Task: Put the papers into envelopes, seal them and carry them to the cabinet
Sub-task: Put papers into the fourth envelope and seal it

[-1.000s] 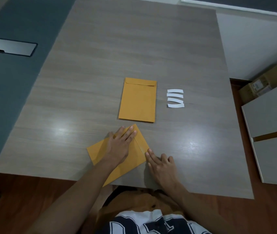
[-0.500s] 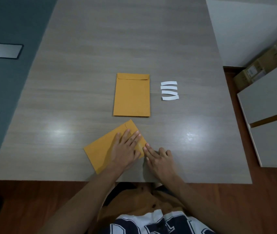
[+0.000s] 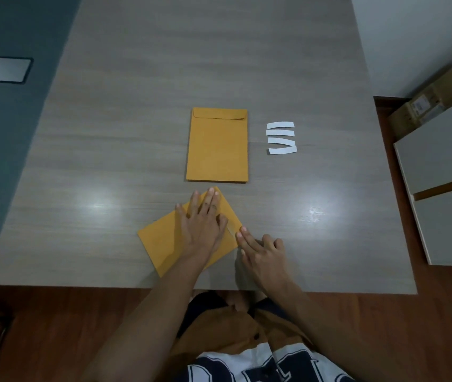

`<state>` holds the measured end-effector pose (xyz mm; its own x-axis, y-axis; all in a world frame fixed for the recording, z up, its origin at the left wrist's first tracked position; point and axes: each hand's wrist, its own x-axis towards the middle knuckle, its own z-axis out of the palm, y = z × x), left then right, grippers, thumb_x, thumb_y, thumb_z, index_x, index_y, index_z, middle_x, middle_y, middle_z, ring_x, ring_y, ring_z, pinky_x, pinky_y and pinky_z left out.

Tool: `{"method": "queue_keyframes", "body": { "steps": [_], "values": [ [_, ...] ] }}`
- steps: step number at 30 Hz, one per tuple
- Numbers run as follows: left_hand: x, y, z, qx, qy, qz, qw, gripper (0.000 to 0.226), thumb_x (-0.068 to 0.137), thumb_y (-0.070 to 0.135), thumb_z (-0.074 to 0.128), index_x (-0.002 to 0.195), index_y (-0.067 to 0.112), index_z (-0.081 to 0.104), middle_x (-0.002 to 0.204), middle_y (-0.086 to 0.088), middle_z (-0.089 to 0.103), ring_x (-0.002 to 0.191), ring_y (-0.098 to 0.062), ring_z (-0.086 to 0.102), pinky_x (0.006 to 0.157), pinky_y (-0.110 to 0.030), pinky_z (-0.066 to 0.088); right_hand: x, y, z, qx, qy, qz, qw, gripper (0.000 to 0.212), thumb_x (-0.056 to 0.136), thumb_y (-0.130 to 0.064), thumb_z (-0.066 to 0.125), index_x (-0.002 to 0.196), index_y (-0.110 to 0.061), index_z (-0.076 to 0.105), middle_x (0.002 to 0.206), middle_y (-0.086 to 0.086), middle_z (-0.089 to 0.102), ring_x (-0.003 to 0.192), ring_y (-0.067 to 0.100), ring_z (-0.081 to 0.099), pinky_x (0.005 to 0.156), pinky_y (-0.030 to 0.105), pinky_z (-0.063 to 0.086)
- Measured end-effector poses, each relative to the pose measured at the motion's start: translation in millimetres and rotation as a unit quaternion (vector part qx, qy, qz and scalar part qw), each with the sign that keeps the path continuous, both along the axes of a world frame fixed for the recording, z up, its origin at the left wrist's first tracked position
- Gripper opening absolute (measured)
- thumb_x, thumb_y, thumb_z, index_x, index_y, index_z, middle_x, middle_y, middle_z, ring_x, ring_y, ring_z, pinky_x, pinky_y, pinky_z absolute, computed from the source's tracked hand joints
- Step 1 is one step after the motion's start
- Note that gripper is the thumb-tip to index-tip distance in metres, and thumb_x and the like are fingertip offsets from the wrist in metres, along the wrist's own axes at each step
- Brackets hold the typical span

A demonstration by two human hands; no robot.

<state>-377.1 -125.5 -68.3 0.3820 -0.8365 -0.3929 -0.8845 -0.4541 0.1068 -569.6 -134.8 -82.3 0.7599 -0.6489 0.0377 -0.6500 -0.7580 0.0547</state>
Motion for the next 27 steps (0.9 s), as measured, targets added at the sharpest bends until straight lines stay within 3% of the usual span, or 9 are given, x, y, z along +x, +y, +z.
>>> {"method": "queue_keyframes", "body": {
  "steps": [5,9,11,14,18,20,22,25,27],
  "values": [
    [2.8,-2.0,4.1,-0.007,0.007,-0.003,1.000,0.061,0.102,0.048,0.021,0.158,0.030,0.005,0.165,0.015,-0.003,0.152,-0.021,0.000,0.115,-0.063,0.011,1.6,0.0,6.8,0.018,0.011,-0.005,1.000,0.047,0.097,-0.035,0.029,0.135,-0.025,0.055,0.141,-0.007,0.054,0.082,0.026,0.053,0.064,0.037,0.039],
    [17.1,1.3,10.8,-0.059,0.051,0.016,0.997,0.061,0.096,0.045,0.050,0.152,0.027,0.034,0.164,0.004,0.020,0.147,-0.025,0.020,0.116,-0.051,0.022,4.3,-4.1,10.5,0.038,-0.002,-0.022,0.999,0.047,0.093,-0.038,0.032,0.129,-0.029,0.061,0.135,-0.012,0.059,0.079,0.025,0.056,0.062,0.035,0.040],
    [23.4,9.2,12.8,-0.120,0.087,0.082,0.986,0.062,0.087,0.041,0.069,0.143,0.020,0.050,0.150,-0.004,0.041,0.136,-0.027,0.034,0.112,-0.042,0.032,6.2,-3.9,10.7,0.049,-0.002,-0.030,0.998,0.046,0.092,-0.038,0.033,0.125,-0.030,0.064,0.131,-0.014,0.061,0.078,0.024,0.057,0.062,0.034,0.041],
    [31.0,21.8,15.2,-0.169,0.146,0.205,0.953,0.068,0.076,0.038,0.083,0.136,0.019,0.056,0.126,-0.007,0.050,0.119,-0.026,0.046,0.098,-0.036,0.043,11.1,-0.4,13.0,0.070,0.001,-0.059,0.996,0.043,0.092,-0.038,0.036,0.120,-0.029,0.067,0.128,-0.015,0.063,0.077,0.025,0.058,0.062,0.034,0.042],
    [35.2,16.9,26.4,-0.146,0.268,0.302,0.903,0.052,0.078,0.038,0.082,0.120,0.013,0.064,0.124,-0.005,0.065,0.116,-0.025,0.060,0.092,-0.035,0.048,13.7,3.3,18.9,0.106,0.021,-0.078,0.991,0.048,0.091,-0.039,0.032,0.119,-0.024,0.069,0.129,-0.011,0.063,0.079,0.027,0.059,0.064,0.036,0.045],
    [34.9,11.3,30.8,-0.124,0.278,0.304,0.903,0.034,0.083,0.038,0.077,0.102,0.011,0.069,0.109,-0.006,0.070,0.103,-0.027,0.064,0.086,-0.041,0.053,15.0,2.0,23.6,0.120,-0.003,-0.084,0.989,0.047,0.091,-0.039,0.033,0.116,-0.023,0.070,0.127,-0.009,0.065,0.079,0.027,0.059,0.065,0.035,0.047],
    [34.3,7.8,34.0,-0.127,0.291,0.317,0.894,0.031,0.085,0.037,0.075,0.093,0.008,0.068,0.095,-0.008,0.070,0.093,-0.030,0.065,0.081,-0.046,0.055,15.7,-1.2,28.7,0.154,-0.060,-0.099,0.981,0.043,0.094,-0.036,0.036,0.117,-0.020,0.069,0.127,-0.006,0.065,0.082,0.026,0.058,0.068,0.034,0.048],
    [34.4,3.2,44.5,-0.154,0.328,0.341,0.868,0.044,0.084,0.044,0.072,0.097,0.003,0.065,0.101,-0.011,0.069,0.095,-0.031,0.065,0.086,-0.050,0.055,21.1,-11.8,41.8,0.293,-0.214,-0.194,0.911,0.044,0.100,-0.033,0.044,0.139,-0.013,0.050,0.141,0.000,0.052,0.116,0.026,0.049,0.096,0.035,0.046],
    [34.7,-1.7,57.0,-0.185,0.338,0.349,0.854,0.035,0.087,0.039,0.071,0.093,0.004,0.066,0.099,-0.008,0.071,0.092,-0.028,0.066,0.087,-0.051,0.055,25.9,-24.1,57.7,0.385,-0.317,-0.261,0.827,0.048,0.099,-0.034,0.050,0.142,-0.014,0.045,0.130,-0.004,0.055,0.118,0.013,0.049,0.095,0.022,0.041]
  ]
}}
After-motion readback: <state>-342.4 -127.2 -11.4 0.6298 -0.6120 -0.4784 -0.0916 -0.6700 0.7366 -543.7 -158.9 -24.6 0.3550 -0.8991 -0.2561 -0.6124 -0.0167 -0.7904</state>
